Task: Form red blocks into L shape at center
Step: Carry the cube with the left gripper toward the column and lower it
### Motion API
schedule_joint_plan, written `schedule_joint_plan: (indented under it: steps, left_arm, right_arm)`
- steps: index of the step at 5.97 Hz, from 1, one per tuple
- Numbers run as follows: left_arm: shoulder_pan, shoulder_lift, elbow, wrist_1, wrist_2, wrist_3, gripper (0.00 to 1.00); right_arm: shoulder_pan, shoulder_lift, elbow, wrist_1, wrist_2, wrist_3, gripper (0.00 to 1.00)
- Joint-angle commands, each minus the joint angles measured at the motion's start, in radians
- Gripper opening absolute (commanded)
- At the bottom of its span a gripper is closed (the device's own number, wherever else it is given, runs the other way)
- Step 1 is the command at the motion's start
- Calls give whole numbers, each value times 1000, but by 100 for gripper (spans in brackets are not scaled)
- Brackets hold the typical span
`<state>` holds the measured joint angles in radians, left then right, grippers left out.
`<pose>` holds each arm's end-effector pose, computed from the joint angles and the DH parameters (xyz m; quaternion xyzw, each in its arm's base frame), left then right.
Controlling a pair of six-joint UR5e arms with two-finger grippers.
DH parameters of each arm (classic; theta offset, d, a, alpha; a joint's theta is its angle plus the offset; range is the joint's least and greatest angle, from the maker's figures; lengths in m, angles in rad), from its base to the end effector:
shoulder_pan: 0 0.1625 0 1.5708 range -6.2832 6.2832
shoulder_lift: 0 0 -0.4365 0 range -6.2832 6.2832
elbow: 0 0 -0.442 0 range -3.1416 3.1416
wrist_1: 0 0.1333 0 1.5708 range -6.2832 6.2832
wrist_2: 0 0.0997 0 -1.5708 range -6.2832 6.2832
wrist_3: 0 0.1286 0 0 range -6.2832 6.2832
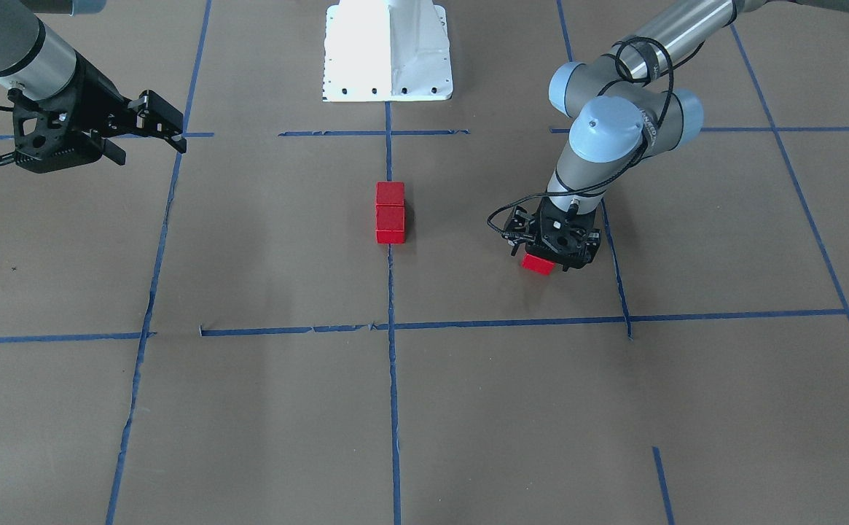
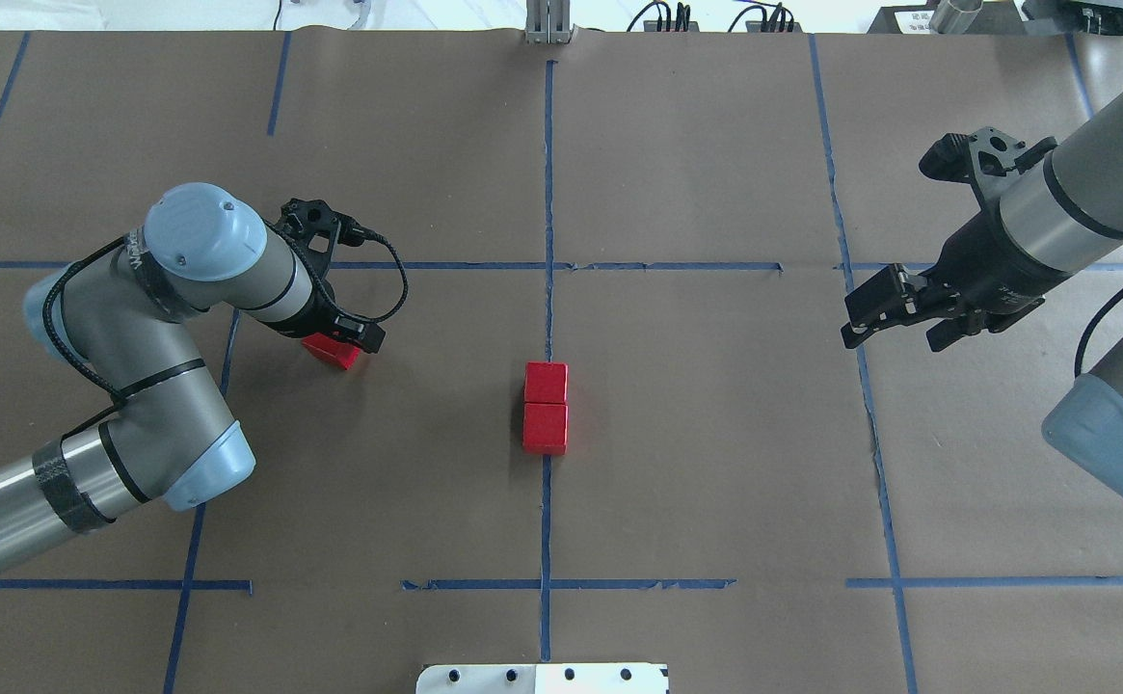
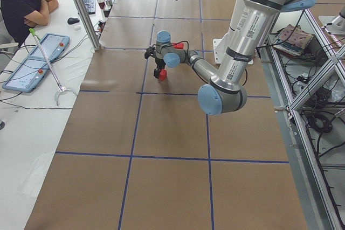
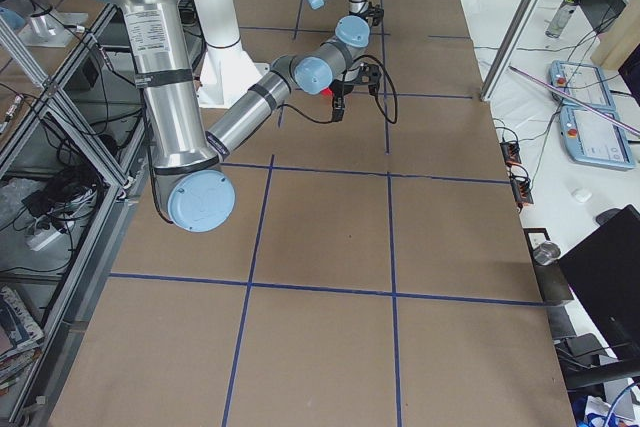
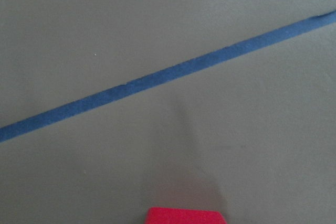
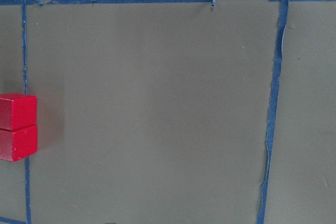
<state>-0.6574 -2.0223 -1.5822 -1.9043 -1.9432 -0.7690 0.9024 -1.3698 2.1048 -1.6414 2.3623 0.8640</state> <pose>0.5339 -0.5214 0.3704 0.1268 0.3978 0.1369 0.8983 -0.3076 -0.4570 0.3035 -0.0359 -0.4712 -0.0399 0.8804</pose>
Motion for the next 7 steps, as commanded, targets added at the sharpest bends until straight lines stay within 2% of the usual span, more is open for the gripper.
schedule_joint_plan:
  steps: [1,2,3,4,5,6,7]
  left_arm:
    - [1,-1,-4,7,-14,0,2]
    - [-8,-19,-12,20,-66,-12,0]
    - [-11,-80,-10,68,-57,-35,0]
    - [-7,-108,-12,99,-51,-176,0]
    - [2,-124,-15,99,-40,-431,0]
    - [24,-145,-16,100,13,-683,0]
    - [38,-169,-18,114,15,-936,0]
  right_arm:
    - [0,1,3,0,0,1,100]
    - [0,1,4,0,0,1,100]
    - [0,1,4,0,2,0,100]
    - [0,1,4,0,2,1,100]
    - [0,0,3,0,0,3,100]
    - [1,1,6,0,0,6,100]
    - [1,0,8,0,2,6,100]
